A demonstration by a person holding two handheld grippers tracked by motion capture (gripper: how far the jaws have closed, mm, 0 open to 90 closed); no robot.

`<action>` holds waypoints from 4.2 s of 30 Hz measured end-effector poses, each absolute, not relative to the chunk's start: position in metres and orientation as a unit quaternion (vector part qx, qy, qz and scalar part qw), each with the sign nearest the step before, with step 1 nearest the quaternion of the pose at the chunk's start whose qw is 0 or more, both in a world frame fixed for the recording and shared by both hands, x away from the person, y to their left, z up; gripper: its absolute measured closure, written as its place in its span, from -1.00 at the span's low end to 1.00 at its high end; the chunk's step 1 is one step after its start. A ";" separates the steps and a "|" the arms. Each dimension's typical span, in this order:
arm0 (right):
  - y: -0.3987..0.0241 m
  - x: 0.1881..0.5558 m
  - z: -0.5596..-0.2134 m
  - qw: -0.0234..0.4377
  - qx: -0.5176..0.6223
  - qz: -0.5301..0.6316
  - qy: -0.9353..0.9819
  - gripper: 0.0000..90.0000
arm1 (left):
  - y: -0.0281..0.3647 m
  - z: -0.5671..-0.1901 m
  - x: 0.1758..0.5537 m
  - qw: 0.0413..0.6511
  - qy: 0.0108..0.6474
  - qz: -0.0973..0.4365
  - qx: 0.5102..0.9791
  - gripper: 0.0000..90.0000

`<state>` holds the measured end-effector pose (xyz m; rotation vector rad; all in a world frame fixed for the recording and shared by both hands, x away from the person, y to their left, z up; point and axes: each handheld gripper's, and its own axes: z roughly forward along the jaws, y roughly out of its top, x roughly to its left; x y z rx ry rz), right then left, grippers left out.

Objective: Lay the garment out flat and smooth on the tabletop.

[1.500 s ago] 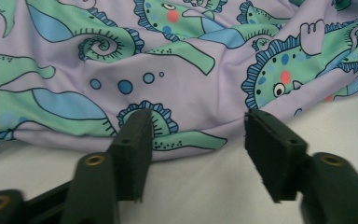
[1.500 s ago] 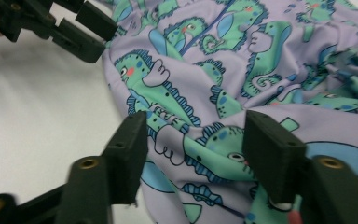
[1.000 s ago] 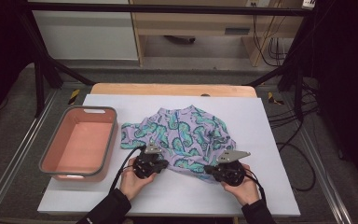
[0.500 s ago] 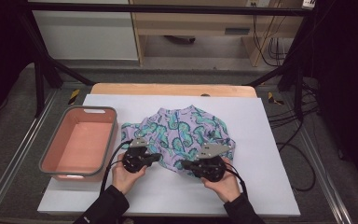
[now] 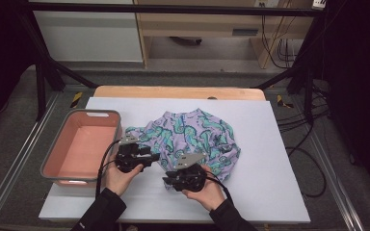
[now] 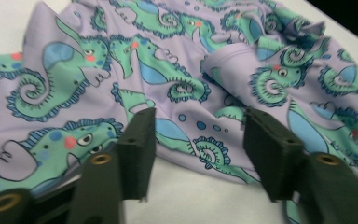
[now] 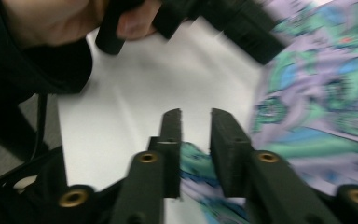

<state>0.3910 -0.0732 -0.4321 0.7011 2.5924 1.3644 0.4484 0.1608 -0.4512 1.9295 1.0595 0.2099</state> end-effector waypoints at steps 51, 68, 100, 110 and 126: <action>-0.148 0.366 -0.455 0.054 0.300 0.410 0.860 0.93 | 0.157 -0.437 0.485 0.359 0.465 0.125 0.800 0.87; -0.211 0.404 -0.446 0.162 0.408 0.421 0.794 -0.23 | 0.092 -0.455 0.426 0.393 0.377 0.046 0.838 -0.27; -0.137 0.395 -0.453 0.096 0.318 0.452 0.828 0.07 | 0.114 -0.464 0.358 0.417 0.303 0.026 0.856 0.91; -0.142 0.393 -0.444 0.098 0.314 0.430 0.841 0.94 | 0.116 -0.462 0.348 0.420 0.286 0.010 0.861 0.94; -0.207 0.356 -0.448 0.111 0.351 0.418 0.830 0.36 | 0.116 -0.472 0.367 0.404 0.350 0.016 0.845 -0.15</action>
